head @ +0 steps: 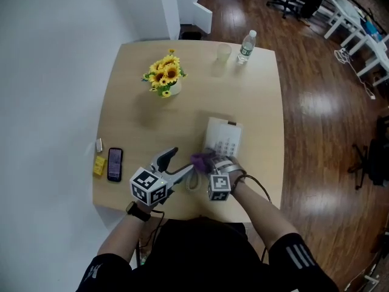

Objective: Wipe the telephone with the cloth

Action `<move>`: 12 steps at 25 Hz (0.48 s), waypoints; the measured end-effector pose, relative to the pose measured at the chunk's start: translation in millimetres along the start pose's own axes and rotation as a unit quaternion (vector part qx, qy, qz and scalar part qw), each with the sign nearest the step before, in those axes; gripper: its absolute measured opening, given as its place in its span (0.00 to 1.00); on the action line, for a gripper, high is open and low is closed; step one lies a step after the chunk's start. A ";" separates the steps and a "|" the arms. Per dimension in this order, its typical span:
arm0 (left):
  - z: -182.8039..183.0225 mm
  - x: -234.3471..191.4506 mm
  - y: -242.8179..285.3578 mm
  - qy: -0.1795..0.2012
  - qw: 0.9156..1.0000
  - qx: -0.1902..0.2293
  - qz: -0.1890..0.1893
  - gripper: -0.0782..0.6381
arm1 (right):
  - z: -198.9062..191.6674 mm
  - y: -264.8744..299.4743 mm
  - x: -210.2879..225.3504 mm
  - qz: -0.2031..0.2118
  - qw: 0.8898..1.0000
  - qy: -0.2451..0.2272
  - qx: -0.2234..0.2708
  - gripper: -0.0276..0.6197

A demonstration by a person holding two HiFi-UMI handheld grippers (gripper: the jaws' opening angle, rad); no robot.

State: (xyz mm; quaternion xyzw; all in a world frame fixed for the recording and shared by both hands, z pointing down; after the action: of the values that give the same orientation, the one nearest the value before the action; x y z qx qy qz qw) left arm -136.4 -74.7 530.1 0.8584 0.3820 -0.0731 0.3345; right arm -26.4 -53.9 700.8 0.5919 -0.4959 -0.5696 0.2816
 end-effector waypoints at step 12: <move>0.7 -9.3 57.4 -0.012 0.998 -0.060 0.032 0.55 | -24.3 -64.1 -5.8 0.090 0.960 0.248 0.099 0.24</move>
State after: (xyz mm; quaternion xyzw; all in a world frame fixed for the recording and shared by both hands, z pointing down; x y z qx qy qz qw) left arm -102.4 -108.6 562.8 0.8475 0.3539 -0.0496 0.3925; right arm 14.6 -31.8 650.2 0.6920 -0.5158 -0.3255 0.3861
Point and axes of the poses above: the fingertips, and each gripper's own axes: y forward along the fingers, x to its right, z out of its top, the point moved 5 cm from there along -y, backward along the fingers, and after that the axes turned 11 degrees about -x, right-handed, at the moved point
